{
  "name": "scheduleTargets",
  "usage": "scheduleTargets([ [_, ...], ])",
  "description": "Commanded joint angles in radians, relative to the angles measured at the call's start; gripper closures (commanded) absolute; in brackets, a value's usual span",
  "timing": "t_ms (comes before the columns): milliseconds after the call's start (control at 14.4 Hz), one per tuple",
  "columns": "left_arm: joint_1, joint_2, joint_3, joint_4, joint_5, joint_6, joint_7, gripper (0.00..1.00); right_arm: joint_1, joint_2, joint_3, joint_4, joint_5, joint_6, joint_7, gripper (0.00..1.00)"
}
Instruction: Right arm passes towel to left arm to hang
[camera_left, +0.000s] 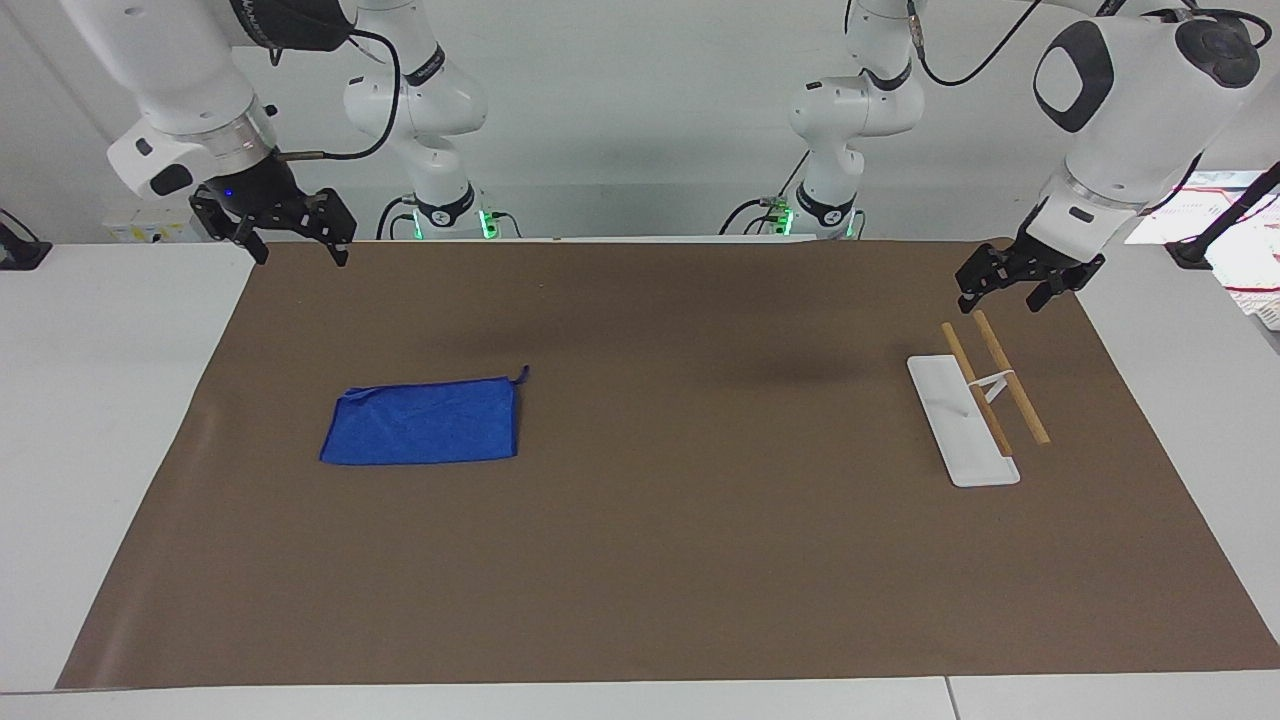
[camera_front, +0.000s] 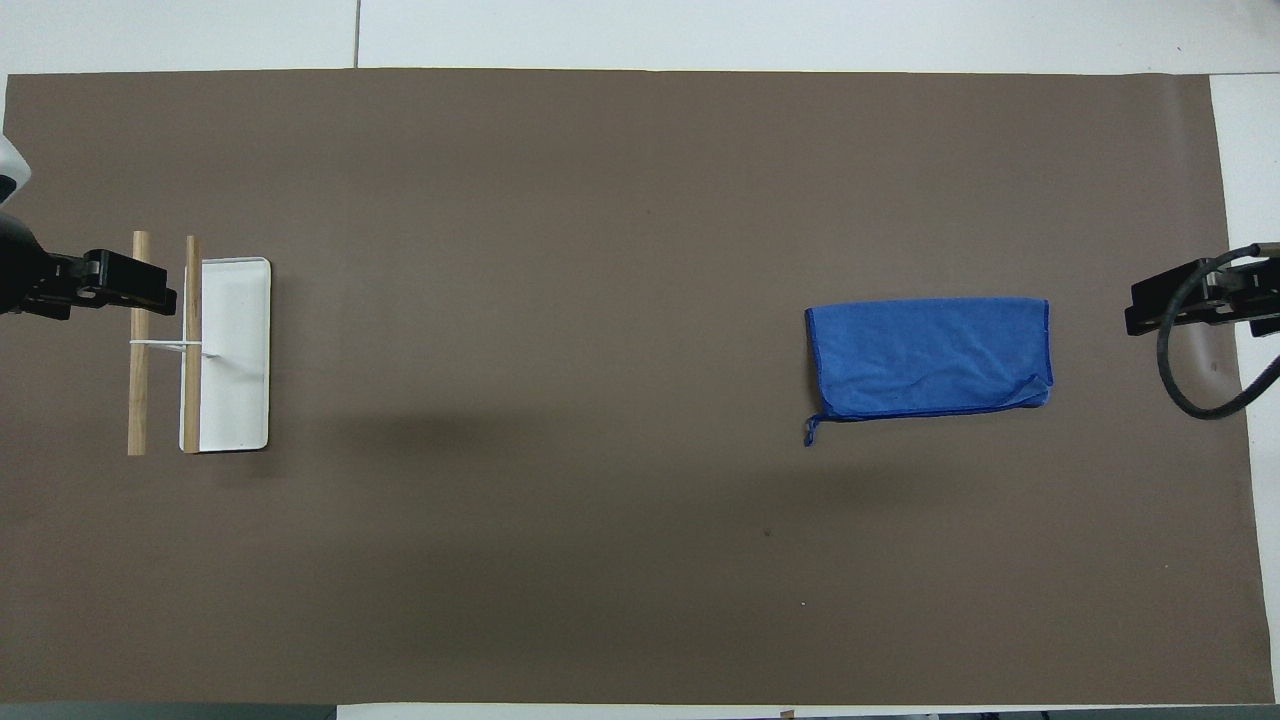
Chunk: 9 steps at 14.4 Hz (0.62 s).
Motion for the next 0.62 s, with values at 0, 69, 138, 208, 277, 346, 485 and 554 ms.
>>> scheduleTargets([
  [0, -0.003, -0.023, 0.000, -0.023, 0.019, 0.011, -0.012, 0.00, -0.003, 0.013, 0.002, 0.023, 0.005, -0.013, -0.017, 0.00],
  [69, -0.002, -0.023, 0.000, -0.023, 0.019, 0.011, -0.012, 0.00, -0.003, 0.013, 0.002, 0.025, 0.005, -0.013, -0.016, 0.00],
  [138, -0.002, -0.023, 0.000, -0.021, 0.019, 0.011, -0.012, 0.00, -0.003, 0.013, 0.002, 0.023, 0.005, -0.013, -0.016, 0.00],
  [208, -0.003, -0.023, 0.000, -0.021, 0.019, 0.011, -0.014, 0.00, -0.003, 0.013, 0.002, 0.025, 0.005, -0.013, -0.016, 0.00],
  [277, -0.003, -0.023, 0.000, -0.023, 0.019, 0.008, -0.012, 0.00, -0.003, 0.013, 0.002, 0.023, 0.005, -0.013, -0.016, 0.00],
  [346, -0.003, -0.023, 0.000, -0.021, 0.019, 0.009, -0.012, 0.00, -0.003, 0.013, 0.002, 0.023, 0.006, -0.015, -0.016, 0.00],
  [485, -0.003, -0.023, 0.000, -0.021, 0.019, 0.011, -0.014, 0.00, -0.003, 0.010, 0.002, 0.011, 0.005, -0.013, -0.013, 0.00],
  [554, -0.003, -0.023, 0.000, -0.021, 0.019, 0.012, -0.014, 0.00, -0.003, 0.003, 0.002, 0.000, 0.006, -0.013, -0.011, 0.00],
])
